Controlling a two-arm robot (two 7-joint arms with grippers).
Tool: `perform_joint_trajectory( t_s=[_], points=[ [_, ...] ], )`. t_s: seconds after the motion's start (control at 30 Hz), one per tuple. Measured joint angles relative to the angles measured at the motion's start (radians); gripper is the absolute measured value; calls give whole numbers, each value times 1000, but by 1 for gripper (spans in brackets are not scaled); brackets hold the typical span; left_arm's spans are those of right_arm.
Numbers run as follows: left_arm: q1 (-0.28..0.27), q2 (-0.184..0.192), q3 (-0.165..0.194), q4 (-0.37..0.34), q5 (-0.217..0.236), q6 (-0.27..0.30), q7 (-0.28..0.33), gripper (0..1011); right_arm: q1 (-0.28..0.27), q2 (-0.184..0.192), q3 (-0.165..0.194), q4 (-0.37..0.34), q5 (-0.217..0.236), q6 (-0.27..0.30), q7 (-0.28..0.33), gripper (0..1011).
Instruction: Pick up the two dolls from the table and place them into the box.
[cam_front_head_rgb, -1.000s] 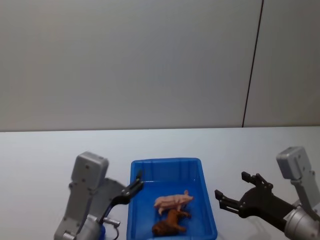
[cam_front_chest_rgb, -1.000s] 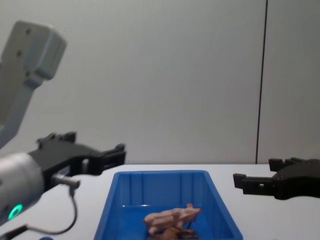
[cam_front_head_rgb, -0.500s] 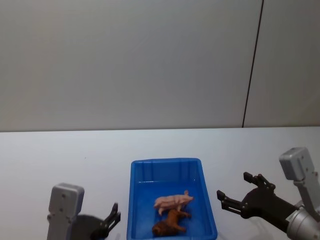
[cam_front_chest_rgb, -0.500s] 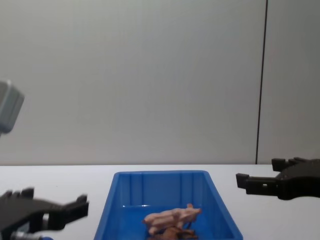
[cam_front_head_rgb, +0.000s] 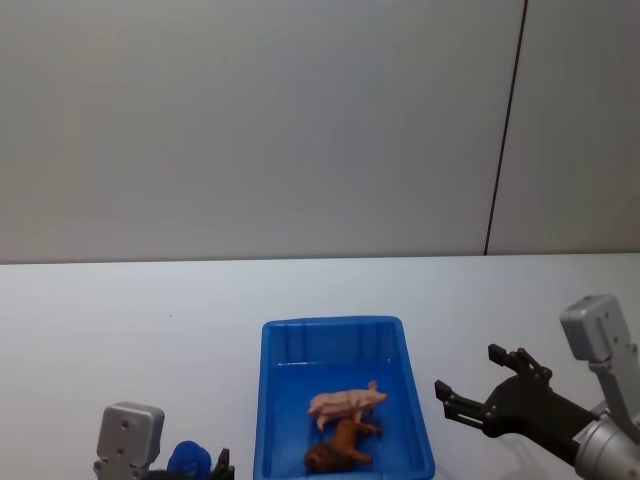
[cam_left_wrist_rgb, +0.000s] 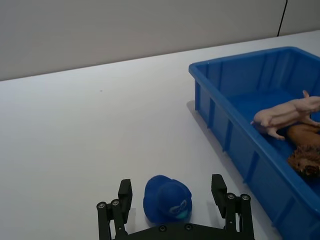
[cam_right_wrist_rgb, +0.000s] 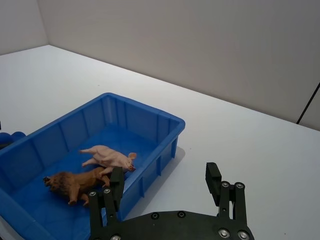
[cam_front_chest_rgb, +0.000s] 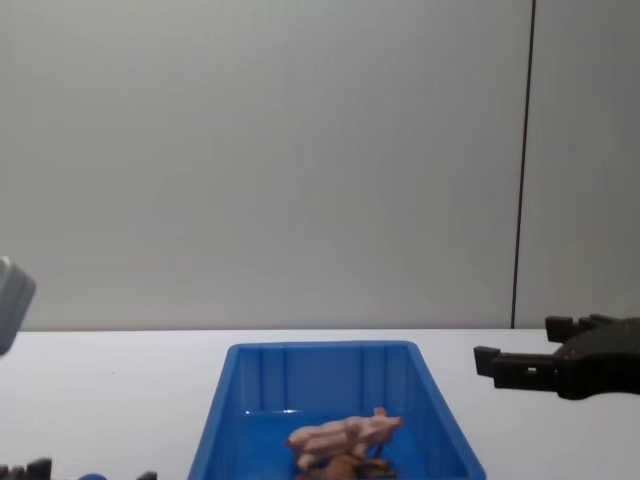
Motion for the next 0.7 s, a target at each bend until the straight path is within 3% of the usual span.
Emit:
perform_joint_trajectory(
  t_s=[0.17,0.4,0.63,0.7],
  points=[
    [-9,-12,-2,35,0,3,-30,984,0,0,0,-1,0,0,0,1001],
    [-29,-28,-5,79,7,9,-71,820,-1,1,0,-1,1,0,0,1001],
    [-48,-40,-11,105,23,21,-102,591,-1,1,0,-1,1,0,0,1001],
    [-54,-42,-14,106,30,24,-108,575,-1,1,0,-1,1,0,0,1001]
  ],
)
